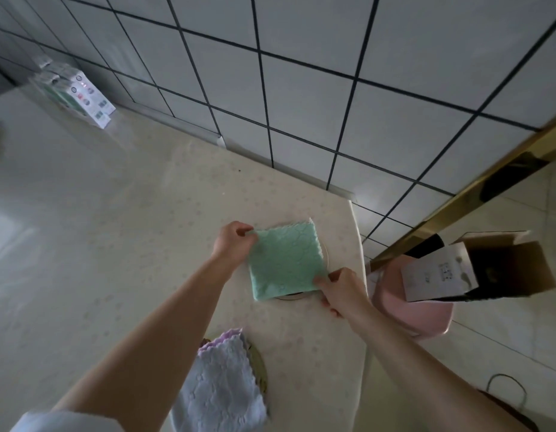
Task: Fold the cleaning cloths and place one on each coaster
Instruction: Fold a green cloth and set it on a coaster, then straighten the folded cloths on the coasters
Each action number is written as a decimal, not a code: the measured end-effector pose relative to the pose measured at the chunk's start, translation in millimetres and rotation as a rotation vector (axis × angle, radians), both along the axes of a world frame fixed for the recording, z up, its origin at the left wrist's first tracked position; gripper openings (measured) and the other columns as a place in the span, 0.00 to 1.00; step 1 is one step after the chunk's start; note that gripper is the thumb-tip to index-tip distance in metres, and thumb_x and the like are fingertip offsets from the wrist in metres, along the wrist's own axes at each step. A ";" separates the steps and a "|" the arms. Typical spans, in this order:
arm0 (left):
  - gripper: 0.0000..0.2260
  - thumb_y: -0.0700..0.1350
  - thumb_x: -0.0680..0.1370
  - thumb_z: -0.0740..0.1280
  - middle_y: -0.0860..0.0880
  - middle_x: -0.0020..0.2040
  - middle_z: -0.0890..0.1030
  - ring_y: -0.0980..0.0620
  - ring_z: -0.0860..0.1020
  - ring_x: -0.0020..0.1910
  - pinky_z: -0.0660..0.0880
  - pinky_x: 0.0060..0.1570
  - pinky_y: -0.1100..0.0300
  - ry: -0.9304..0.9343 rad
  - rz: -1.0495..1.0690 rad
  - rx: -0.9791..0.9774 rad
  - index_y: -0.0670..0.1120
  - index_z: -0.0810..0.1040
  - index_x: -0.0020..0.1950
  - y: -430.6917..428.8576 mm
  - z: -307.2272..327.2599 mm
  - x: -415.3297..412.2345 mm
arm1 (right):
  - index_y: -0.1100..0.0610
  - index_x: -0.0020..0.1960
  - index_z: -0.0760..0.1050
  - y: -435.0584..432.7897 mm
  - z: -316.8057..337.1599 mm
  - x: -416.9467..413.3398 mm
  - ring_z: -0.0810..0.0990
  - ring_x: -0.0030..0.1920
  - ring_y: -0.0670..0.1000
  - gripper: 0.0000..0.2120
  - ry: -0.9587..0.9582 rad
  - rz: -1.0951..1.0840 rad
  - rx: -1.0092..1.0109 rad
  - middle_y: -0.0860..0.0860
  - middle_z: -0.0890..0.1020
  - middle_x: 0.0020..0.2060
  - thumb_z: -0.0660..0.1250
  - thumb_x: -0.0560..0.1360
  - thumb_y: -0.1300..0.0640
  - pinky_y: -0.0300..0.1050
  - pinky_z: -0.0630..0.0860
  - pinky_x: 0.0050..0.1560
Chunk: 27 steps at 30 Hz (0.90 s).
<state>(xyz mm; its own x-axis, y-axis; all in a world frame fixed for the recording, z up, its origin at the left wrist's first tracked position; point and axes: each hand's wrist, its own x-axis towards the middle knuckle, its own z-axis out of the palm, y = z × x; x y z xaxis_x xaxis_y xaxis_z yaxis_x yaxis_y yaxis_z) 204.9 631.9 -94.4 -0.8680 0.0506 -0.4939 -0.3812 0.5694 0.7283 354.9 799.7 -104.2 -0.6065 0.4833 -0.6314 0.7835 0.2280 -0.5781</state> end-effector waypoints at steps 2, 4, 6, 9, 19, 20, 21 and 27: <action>0.05 0.44 0.72 0.71 0.52 0.44 0.81 0.49 0.80 0.48 0.78 0.53 0.48 0.027 -0.017 -0.010 0.50 0.79 0.47 1.4 1.0 -2.5 | 0.57 0.43 0.76 -0.5 1.0 0.1 0.76 0.29 0.54 0.15 -0.002 -0.003 -0.003 0.53 0.83 0.29 0.65 0.67 0.45 0.50 0.77 0.36; 0.04 0.43 0.72 0.71 0.52 0.42 0.81 0.48 0.80 0.47 0.79 0.52 0.48 0.021 -0.006 -0.004 0.51 0.79 0.43 0.7 1.0 -2.2 | 0.57 0.44 0.75 3.1 3.6 -1.6 0.77 0.34 0.54 0.10 0.011 -0.012 0.008 0.53 0.83 0.33 0.66 0.70 0.49 0.47 0.75 0.38; 0.04 0.42 0.72 0.72 0.49 0.42 0.81 0.45 0.80 0.47 0.79 0.51 0.46 -0.014 0.039 0.008 0.50 0.78 0.41 -3.1 -1.8 1.2 | 0.56 0.45 0.74 8.5 5.4 -4.3 0.78 0.41 0.53 0.08 0.034 0.016 0.052 0.52 0.82 0.38 0.66 0.72 0.51 0.44 0.72 0.40; 0.04 0.41 0.70 0.73 0.46 0.42 0.82 0.42 0.81 0.46 0.80 0.49 0.44 -0.059 0.139 0.039 0.48 0.79 0.40 -10.2 -7.4 11.4 | 0.54 0.46 0.74 15.5 9.6 -10.2 0.75 0.44 0.52 0.05 0.081 0.047 0.131 0.48 0.77 0.39 0.66 0.73 0.53 0.43 0.68 0.42; 0.05 0.41 0.69 0.75 0.47 0.36 0.81 0.47 0.79 0.35 0.81 0.45 0.47 -0.045 0.202 0.023 0.47 0.79 0.39 -19.0 -12.8 37.8 | 0.55 0.51 0.77 34.1 10.1 -29.7 0.77 0.48 0.52 0.07 0.124 0.057 0.188 0.49 0.78 0.44 0.66 0.75 0.54 0.42 0.70 0.45; 0.06 0.41 0.69 0.74 0.47 0.35 0.81 0.48 0.79 0.34 0.81 0.45 0.48 -0.043 0.196 0.027 0.47 0.78 0.38 -18.5 -10.5 38.1 | 0.55 0.50 0.77 35.0 9.0 -29.5 0.78 0.49 0.52 0.07 0.127 0.046 0.191 0.49 0.79 0.43 0.66 0.75 0.54 0.42 0.70 0.45; 0.06 0.41 0.69 0.74 0.47 0.35 0.81 0.48 0.79 0.34 0.81 0.45 0.49 -0.037 0.189 0.028 0.47 0.78 0.38 -18.6 -9.1 37.8 | 0.55 0.50 0.77 35.1 7.8 -28.6 0.78 0.49 0.52 0.06 0.132 0.036 0.193 0.49 0.79 0.43 0.67 0.74 0.54 0.41 0.70 0.45; 0.06 0.39 0.72 0.68 0.48 0.38 0.82 0.48 0.81 0.39 0.80 0.42 0.56 0.070 0.104 -0.053 0.49 0.78 0.39 -31.8 0.5 41.5 | 0.56 0.53 0.75 32.0 6.3 -25.0 0.78 0.50 0.54 0.11 0.131 -0.013 0.172 0.52 0.81 0.47 0.65 0.74 0.52 0.45 0.74 0.49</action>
<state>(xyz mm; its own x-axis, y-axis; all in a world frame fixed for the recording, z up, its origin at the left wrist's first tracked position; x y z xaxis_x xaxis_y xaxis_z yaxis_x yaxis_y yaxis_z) 246.4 600.1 -93.9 -0.8996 -0.0657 -0.4318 -0.3896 0.5675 0.7253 329.9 831.7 -97.8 -0.6711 0.5850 -0.4554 0.7077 0.3225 -0.6286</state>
